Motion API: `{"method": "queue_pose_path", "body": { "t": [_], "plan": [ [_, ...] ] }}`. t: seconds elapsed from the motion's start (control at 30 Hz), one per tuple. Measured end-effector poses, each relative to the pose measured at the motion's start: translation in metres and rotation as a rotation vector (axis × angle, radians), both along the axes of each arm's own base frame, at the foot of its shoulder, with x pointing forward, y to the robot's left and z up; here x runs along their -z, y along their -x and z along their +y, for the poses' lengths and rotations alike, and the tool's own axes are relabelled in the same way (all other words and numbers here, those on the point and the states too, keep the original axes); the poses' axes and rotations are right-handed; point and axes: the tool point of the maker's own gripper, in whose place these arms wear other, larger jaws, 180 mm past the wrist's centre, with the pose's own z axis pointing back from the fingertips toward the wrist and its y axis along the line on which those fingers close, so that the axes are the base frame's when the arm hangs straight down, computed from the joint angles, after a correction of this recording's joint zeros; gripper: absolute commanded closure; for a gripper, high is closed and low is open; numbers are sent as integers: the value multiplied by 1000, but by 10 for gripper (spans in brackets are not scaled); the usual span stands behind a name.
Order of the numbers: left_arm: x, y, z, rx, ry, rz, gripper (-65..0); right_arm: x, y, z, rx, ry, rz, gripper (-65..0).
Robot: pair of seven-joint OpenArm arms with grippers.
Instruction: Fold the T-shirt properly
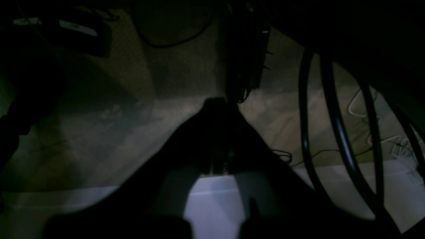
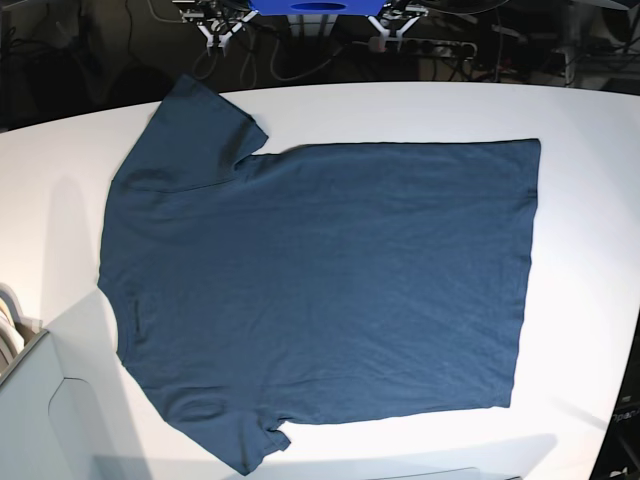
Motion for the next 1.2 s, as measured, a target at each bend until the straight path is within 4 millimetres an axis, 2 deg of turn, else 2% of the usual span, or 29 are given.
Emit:
{"method": "queue_pose_path", "body": {
  "t": [1.03, 1.2],
  "plan": [
    [0, 1, 0, 0, 0, 1, 0, 0, 2, 0, 0, 0, 4, 0],
    [0, 2, 0, 0, 0, 3, 0, -1, 15, 0, 0, 1, 18, 0]
  ]
}}
